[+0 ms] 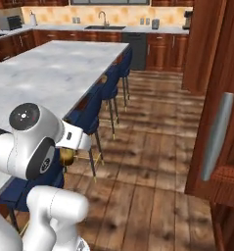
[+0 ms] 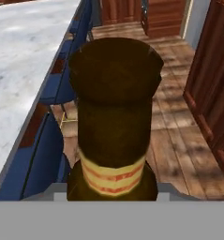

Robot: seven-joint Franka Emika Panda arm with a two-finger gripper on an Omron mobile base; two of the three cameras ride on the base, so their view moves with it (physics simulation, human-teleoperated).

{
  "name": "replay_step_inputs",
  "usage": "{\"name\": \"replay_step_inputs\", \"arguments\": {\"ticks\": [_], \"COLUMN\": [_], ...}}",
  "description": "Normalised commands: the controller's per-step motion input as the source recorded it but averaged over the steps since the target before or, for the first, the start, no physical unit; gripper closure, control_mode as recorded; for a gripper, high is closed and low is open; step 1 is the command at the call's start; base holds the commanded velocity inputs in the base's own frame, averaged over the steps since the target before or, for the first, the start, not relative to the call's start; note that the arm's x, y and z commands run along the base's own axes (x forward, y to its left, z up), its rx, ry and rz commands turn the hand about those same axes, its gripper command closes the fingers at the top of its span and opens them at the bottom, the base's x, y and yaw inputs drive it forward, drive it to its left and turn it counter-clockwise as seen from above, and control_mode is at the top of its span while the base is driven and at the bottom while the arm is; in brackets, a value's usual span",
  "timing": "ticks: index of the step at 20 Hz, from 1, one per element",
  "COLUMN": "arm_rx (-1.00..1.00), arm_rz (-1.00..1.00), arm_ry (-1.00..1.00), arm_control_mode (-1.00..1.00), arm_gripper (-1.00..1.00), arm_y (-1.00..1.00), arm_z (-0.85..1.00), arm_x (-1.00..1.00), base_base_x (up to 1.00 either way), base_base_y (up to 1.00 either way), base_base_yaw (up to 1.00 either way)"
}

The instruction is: Sort all alcoholic drinks to one cabinet, and non-alcoholic drinks to the other.

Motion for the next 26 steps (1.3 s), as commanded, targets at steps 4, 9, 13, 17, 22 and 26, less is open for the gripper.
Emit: {"name": "replay_step_inputs", "arguments": {"ticks": [4, 9, 13, 17, 22, 26], "arm_rx": [0.00, 0.00, 0.00, 0.00, 0.00, 0.00], "arm_rz": [0.00, 0.00, 0.00, 0.00, 0.00, 0.00], "arm_ry": [0.00, 0.00, 0.00, 0.00, 0.00, 0.00], "arm_control_mode": [1.00, 1.00, 1.00, 1.00, 1.00, 1.00], "arm_gripper": [1.00, 1.00, 1.00, 1.00, 1.00, 1.00], "arm_y": [0.00, 0.00, 0.00, 0.00, 0.00, 0.00], "arm_z": [0.00, 0.00, 0.00, 0.00, 0.00, 0.00], "arm_x": [0.00, 0.00, 0.00, 0.00, 0.00, 0.00], "base_base_x": [1.00, 1.00, 1.00, 1.00, 0.99, 0.78], "base_base_y": [-0.45, -0.17, -0.19, -0.23, -0.20, -0.33], "base_base_yaw": [0.32, 0.17, 0.13, 0.05, -0.04, -0.15]}}
